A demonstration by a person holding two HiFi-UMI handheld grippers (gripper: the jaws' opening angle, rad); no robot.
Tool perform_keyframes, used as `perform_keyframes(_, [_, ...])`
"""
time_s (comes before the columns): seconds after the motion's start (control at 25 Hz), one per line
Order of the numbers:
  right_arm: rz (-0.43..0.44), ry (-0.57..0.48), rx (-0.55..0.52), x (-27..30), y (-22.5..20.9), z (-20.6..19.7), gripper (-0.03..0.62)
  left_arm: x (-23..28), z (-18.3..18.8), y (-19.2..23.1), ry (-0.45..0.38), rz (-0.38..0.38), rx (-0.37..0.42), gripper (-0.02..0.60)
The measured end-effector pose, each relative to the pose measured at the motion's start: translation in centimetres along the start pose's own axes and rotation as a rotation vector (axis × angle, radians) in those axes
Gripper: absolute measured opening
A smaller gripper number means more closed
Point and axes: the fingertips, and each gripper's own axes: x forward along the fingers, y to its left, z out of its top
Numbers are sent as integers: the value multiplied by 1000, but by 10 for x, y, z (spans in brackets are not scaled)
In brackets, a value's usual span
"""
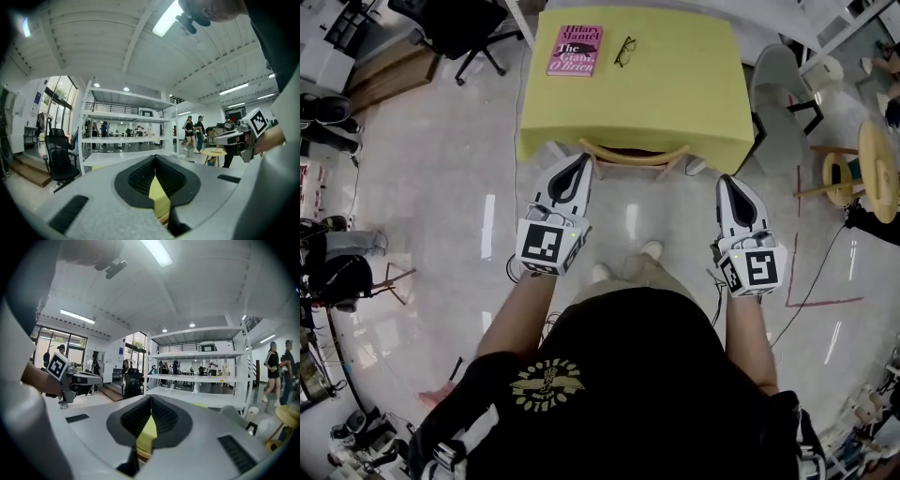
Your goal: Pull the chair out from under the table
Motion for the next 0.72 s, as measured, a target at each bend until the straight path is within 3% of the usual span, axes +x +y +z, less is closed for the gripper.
perform_keyframes(0.32, [34, -25, -8, 22, -23, 8, 11, 28, 9, 3, -7, 22, 20, 9])
perform_keyframes(0.72, [127, -39, 16, 52, -52, 7, 11, 53, 18, 2, 24, 107, 91, 9])
